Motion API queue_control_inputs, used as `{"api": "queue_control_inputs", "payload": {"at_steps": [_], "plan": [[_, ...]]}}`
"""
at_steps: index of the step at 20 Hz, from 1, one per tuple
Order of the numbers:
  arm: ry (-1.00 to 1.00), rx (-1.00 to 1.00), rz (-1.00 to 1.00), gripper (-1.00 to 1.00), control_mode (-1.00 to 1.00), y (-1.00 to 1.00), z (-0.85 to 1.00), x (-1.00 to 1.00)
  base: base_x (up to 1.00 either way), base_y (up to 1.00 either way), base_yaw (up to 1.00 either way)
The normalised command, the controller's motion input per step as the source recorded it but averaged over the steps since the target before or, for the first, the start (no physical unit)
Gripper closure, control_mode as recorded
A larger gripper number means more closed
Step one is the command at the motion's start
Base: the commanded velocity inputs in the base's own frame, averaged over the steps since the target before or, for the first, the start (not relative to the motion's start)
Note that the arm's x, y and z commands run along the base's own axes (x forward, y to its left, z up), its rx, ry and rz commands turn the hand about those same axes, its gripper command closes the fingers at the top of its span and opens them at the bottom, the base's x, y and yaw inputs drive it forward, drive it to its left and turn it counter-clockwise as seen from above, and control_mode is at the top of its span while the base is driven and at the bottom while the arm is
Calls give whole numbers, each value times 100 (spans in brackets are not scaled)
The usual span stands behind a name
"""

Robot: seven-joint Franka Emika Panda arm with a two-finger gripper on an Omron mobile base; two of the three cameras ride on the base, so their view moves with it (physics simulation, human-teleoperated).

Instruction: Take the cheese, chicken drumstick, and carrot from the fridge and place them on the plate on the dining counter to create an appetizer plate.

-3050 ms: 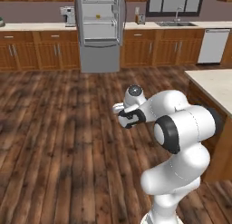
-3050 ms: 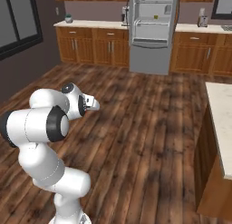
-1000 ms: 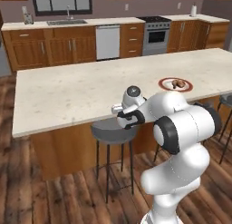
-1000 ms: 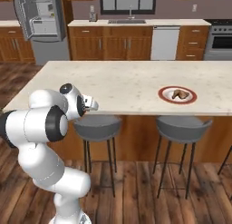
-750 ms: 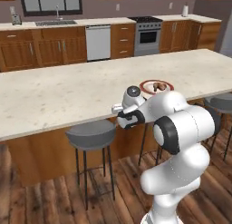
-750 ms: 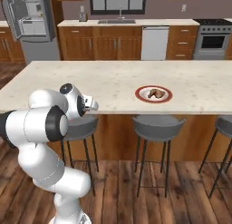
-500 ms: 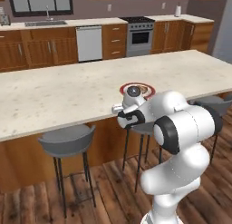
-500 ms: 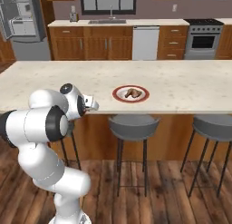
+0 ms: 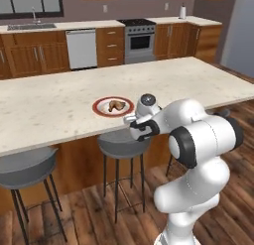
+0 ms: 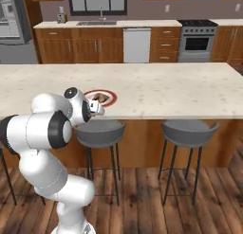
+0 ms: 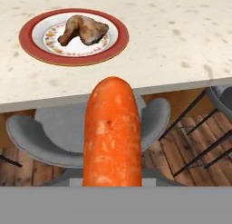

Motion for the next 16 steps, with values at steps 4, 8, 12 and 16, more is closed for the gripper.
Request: {"api": "queue_control_inputs", "payload": {"at_steps": [4,8,12,16], "plan": [[0,0,0,100,100,0,0,0,78,-3,-1],[0,0,0,100,100,0,0,0,93,11,-2],[0,0,0,100,100,0,0,0,86,14,-1],[0,0,0,100,100,0,0,0,82,14,-1]]}}
